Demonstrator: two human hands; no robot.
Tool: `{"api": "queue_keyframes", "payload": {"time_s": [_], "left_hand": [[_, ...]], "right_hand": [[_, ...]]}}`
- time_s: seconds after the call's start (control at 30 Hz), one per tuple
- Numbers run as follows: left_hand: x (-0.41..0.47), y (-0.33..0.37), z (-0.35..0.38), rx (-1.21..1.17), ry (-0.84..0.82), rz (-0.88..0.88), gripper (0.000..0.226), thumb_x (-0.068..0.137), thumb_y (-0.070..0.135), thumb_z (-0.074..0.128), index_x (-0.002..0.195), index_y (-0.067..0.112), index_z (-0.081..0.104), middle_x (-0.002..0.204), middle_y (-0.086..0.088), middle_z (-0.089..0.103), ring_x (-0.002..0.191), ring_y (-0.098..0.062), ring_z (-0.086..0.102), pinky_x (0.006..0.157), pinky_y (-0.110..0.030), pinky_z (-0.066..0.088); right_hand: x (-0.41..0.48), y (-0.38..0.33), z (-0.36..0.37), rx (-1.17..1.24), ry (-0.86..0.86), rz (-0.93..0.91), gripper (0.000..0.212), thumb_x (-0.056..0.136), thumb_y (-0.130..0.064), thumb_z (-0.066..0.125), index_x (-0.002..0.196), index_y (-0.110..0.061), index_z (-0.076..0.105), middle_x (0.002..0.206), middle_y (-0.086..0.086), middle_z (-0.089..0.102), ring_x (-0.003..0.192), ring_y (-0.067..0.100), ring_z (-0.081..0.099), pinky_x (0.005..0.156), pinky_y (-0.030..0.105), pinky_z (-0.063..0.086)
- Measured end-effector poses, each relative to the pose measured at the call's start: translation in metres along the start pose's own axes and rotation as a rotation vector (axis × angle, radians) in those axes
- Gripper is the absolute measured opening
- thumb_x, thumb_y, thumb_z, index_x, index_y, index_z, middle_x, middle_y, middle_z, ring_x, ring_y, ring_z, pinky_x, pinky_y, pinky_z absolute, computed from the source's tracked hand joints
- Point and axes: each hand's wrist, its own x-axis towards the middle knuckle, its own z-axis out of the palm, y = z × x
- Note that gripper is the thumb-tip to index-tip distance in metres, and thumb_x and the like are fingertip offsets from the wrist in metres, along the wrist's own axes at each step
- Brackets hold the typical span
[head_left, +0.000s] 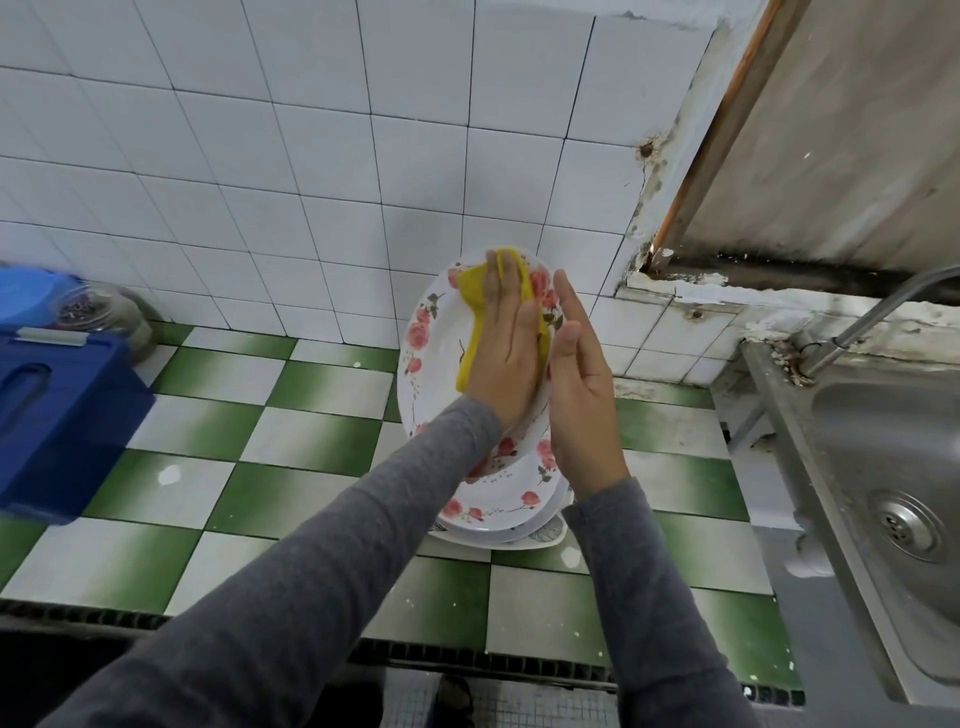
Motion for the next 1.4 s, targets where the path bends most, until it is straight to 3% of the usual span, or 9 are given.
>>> {"api": "queue_keyframes", "payload": {"time_s": [0.1, 0.27, 0.57, 0.67, 0.8, 0.93, 1.17, 1.33, 1.4], "left_hand": [[-0.013, 0.007, 0.004, -0.083, -0.103, -0.001, 0.057, 0.105, 0.035, 0.018, 0.158, 0.022, 0.001, 0.166, 0.007, -0.010, 0.152, -0.006, -0.008, 0.126, -0.038, 0.001], [-0.034, 0.012, 0.003, -0.187, -0.263, -0.055, 0.055, 0.106, 0.034, 0.021, 0.158, 0.030, 0.003, 0.166, 0.015, -0.001, 0.151, 0.000, 0.001, 0.126, -0.040, 0.009], [-0.045, -0.027, -0.016, 0.176, -0.436, 0.084, 0.061, 0.100, 0.051, 0.021, 0.157, 0.029, 0.014, 0.167, 0.008, 0.007, 0.153, -0.006, 0.000, 0.126, -0.039, 0.006], [-0.043, -0.046, -0.027, 0.327, -0.453, 0.100, 0.059, 0.098, 0.055, 0.016, 0.155, 0.037, 0.013, 0.167, 0.009, 0.002, 0.153, -0.010, -0.003, 0.126, -0.040, 0.003], [-0.039, -0.063, -0.043, 0.613, -0.386, 0.060, 0.062, 0.092, 0.059, 0.002, 0.151, 0.042, -0.002, 0.167, 0.000, -0.004, 0.152, -0.013, -0.014, 0.124, -0.035, -0.009], [-0.027, -0.073, -0.044, 0.650, -0.190, -0.019, 0.063, 0.095, 0.054, -0.001, 0.152, 0.029, -0.009, 0.166, -0.004, -0.011, 0.152, -0.021, -0.016, 0.124, -0.041, -0.006], [0.007, -0.048, -0.037, 0.405, 0.095, -0.114, 0.070, 0.097, 0.049, 0.003, 0.157, 0.015, -0.004, 0.166, -0.009, -0.009, 0.152, -0.023, -0.015, 0.122, -0.035, -0.014], [-0.020, -0.026, -0.012, 0.281, -0.032, 0.076, 0.070, 0.099, 0.048, 0.005, 0.158, 0.013, -0.005, 0.164, -0.004, -0.018, 0.150, -0.015, -0.024, 0.123, -0.034, -0.013], [-0.022, -0.028, -0.012, 0.318, -0.062, 0.158, 0.067, 0.102, 0.044, 0.010, 0.158, 0.010, -0.003, 0.165, -0.007, -0.018, 0.151, -0.019, -0.022, 0.123, -0.035, -0.013]], "right_hand": [[0.006, 0.006, 0.000, 0.038, 0.063, 0.028, 0.037, 0.105, -0.042, 0.035, 0.138, -0.041, 0.051, 0.150, -0.010, 0.050, 0.139, 0.008, 0.045, 0.117, 0.041, 0.038], [0.011, 0.009, 0.003, 0.109, 0.148, 0.049, 0.034, 0.110, -0.031, 0.032, 0.134, -0.037, 0.056, 0.147, -0.005, 0.053, 0.137, 0.010, 0.049, 0.115, 0.040, 0.040], [0.012, 0.014, -0.005, 0.153, 0.270, 0.107, 0.036, 0.107, -0.042, 0.039, 0.138, -0.037, 0.057, 0.143, -0.020, 0.053, 0.140, 0.010, 0.044, 0.117, 0.048, 0.037], [0.011, 0.015, -0.010, 0.186, 0.235, 0.072, 0.045, 0.098, -0.056, 0.050, 0.139, -0.040, 0.056, 0.152, -0.004, 0.049, 0.144, 0.024, 0.041, 0.117, 0.057, 0.031], [0.011, 0.009, -0.013, 0.312, 0.187, 0.061, 0.037, 0.105, -0.039, 0.041, 0.138, -0.035, 0.057, 0.152, 0.003, 0.048, 0.141, 0.026, 0.045, 0.114, 0.059, 0.036], [0.008, 0.005, -0.009, 0.371, 0.158, 0.079, 0.036, 0.108, -0.033, 0.036, 0.138, -0.034, 0.057, 0.152, 0.004, 0.049, 0.139, 0.028, 0.048, 0.112, 0.061, 0.038], [-0.006, -0.002, 0.009, 0.347, 0.082, 0.141, 0.033, 0.104, -0.034, 0.038, 0.127, -0.039, 0.062, 0.143, 0.001, 0.059, 0.130, 0.024, 0.057, 0.107, 0.055, 0.046], [-0.008, 0.001, 0.014, 0.062, 0.062, 0.118, 0.038, 0.094, -0.045, 0.041, 0.129, -0.048, 0.057, 0.138, -0.021, 0.056, 0.125, -0.008, 0.053, 0.107, 0.028, 0.047], [-0.008, 0.002, 0.011, 0.049, 0.031, 0.132, 0.039, 0.094, -0.047, 0.042, 0.131, -0.049, 0.055, 0.140, -0.023, 0.055, 0.127, -0.011, 0.049, 0.111, 0.028, 0.044]]}}
